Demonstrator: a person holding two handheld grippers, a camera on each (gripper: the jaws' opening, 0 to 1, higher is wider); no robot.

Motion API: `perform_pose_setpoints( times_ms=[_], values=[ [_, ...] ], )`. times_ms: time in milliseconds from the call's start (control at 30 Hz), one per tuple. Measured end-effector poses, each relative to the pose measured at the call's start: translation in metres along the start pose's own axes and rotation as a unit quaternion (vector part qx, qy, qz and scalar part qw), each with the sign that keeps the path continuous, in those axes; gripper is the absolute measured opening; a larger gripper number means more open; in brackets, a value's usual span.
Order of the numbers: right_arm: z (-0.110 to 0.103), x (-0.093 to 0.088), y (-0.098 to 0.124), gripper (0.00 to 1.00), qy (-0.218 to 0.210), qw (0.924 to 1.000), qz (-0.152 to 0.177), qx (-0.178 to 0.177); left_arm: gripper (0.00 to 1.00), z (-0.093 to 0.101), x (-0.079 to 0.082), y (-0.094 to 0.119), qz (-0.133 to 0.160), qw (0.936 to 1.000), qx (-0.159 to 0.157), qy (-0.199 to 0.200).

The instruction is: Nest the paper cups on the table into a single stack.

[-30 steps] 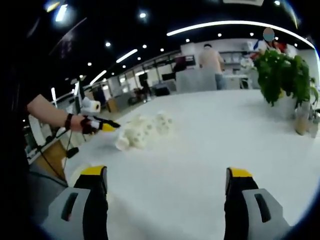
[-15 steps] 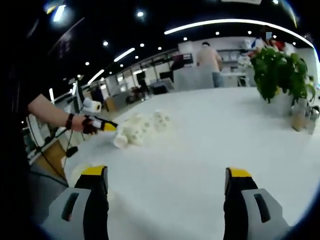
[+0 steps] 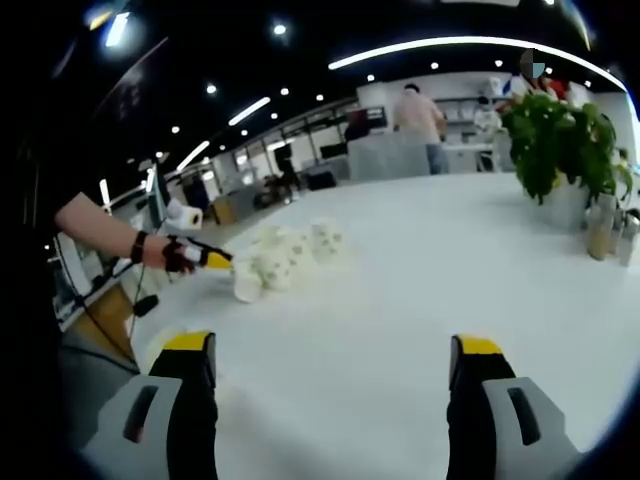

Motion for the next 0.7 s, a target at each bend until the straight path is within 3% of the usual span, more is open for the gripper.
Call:
perform_pose_setpoints(
  times_ms=[700],
  values=[
    [-0.010, -0.002, 0.019, 0.95, 0.010, 0.9999, -0.008, 0.008, 0.03, 0.026, -0.029, 0.001, 0.025, 0.9968, -0.044, 0.062]
  ],
)
Point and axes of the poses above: the point that each gripper's makers call its tool centre point, and the gripper's own axes: y roughly backward along the fingers, z roughly to its right, x roughly out of its top, the point moved 3 cm from there along y, roughly backward along the fingers, and after that the axes turned 11 degrees about y, right-handed, at the moved point
